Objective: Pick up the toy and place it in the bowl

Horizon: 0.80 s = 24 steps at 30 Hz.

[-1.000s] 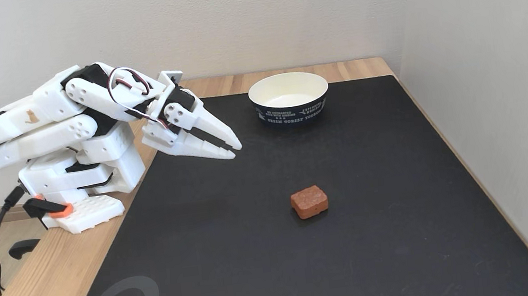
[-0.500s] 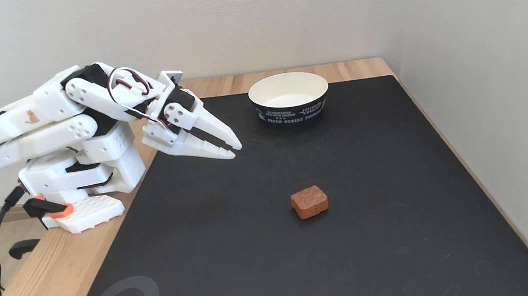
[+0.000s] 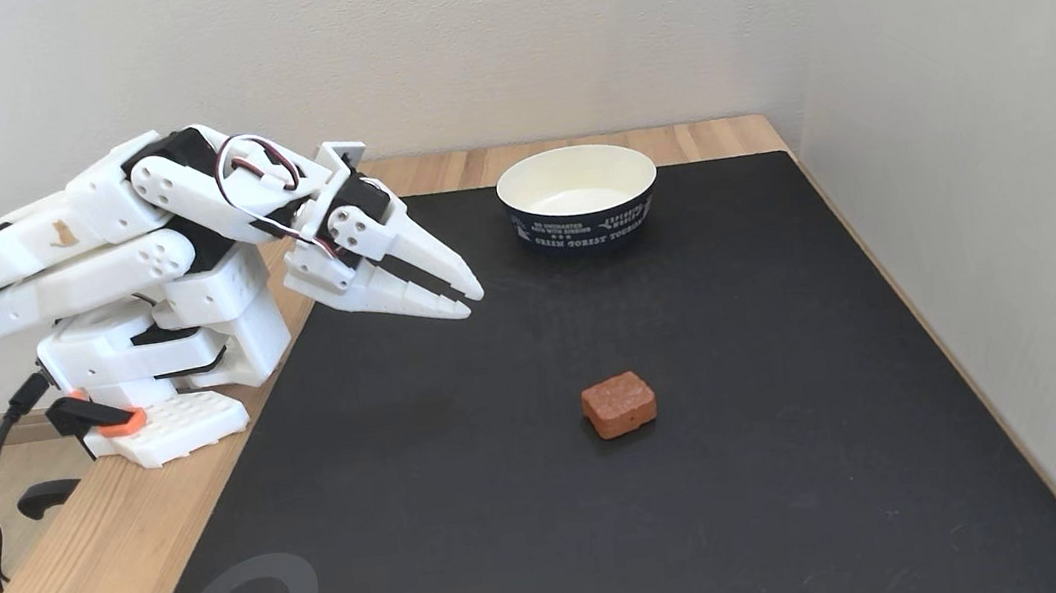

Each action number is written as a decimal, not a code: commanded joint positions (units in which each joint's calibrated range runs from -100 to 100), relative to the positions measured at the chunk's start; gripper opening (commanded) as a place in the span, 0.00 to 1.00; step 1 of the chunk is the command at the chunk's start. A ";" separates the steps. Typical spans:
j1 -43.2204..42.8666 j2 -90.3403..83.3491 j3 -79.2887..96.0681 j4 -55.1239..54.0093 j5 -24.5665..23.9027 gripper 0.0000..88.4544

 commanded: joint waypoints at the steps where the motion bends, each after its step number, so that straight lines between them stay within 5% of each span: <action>1: -0.32 -0.75 0.78 -0.23 -0.27 0.20; 6: 0.01 -0.75 0.78 -0.39 0.20 0.44; 14: 0.01 -0.67 0.51 -0.31 -0.22 0.45; 24: -0.07 8.42 -26.08 8.84 -2.57 0.45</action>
